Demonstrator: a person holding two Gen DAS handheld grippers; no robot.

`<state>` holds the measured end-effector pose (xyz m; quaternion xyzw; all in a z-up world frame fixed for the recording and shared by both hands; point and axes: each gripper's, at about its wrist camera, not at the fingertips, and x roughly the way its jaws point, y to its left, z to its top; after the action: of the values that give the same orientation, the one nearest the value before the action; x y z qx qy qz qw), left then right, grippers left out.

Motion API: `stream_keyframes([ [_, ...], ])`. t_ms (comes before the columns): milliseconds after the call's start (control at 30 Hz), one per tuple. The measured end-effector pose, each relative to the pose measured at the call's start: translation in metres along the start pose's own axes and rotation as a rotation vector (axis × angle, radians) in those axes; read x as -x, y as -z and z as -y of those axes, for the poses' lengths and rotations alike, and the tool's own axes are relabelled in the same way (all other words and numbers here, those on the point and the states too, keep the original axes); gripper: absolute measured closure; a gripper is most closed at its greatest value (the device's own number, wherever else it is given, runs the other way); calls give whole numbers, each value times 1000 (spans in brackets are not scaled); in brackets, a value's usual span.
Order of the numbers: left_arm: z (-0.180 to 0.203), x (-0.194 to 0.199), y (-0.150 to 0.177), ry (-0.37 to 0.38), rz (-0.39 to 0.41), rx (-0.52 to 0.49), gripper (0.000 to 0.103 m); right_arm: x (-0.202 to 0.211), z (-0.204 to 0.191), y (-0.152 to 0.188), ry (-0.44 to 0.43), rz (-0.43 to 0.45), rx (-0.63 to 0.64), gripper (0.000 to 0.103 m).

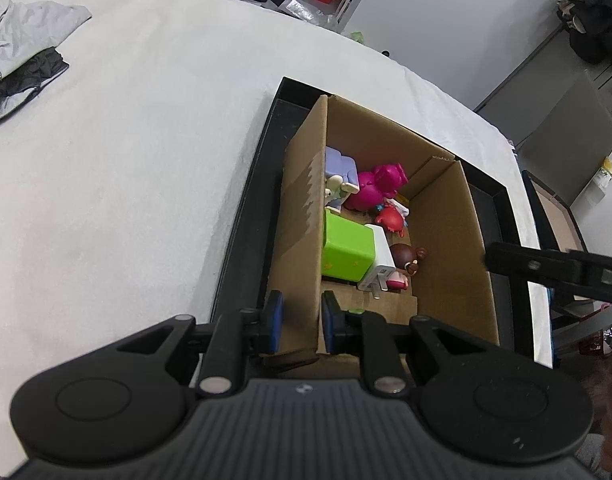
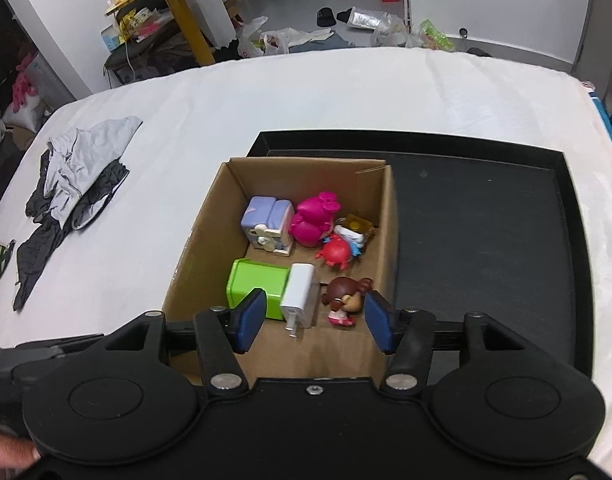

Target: Organize rigid objects

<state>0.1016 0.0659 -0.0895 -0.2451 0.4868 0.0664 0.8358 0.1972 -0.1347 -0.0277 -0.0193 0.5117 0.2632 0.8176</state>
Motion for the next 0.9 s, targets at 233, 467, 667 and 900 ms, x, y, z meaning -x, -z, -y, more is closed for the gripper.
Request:
stream_keyframes([
  [233, 6, 0, 0, -25, -10, -9, 84, 24, 24, 5, 13, 41, -24, 35],
  [467, 13, 8, -3, -49, -39, -18, 83, 38, 49, 11, 10, 62, -80, 23],
  [667, 30, 20, -2, -81, -60, -66, 72, 44, 64, 17, 11, 53, -125, 4],
  [900, 48, 38, -3, -77, -56, -102, 51, 58, 73, 23, 5, 57, -139, 1],
])
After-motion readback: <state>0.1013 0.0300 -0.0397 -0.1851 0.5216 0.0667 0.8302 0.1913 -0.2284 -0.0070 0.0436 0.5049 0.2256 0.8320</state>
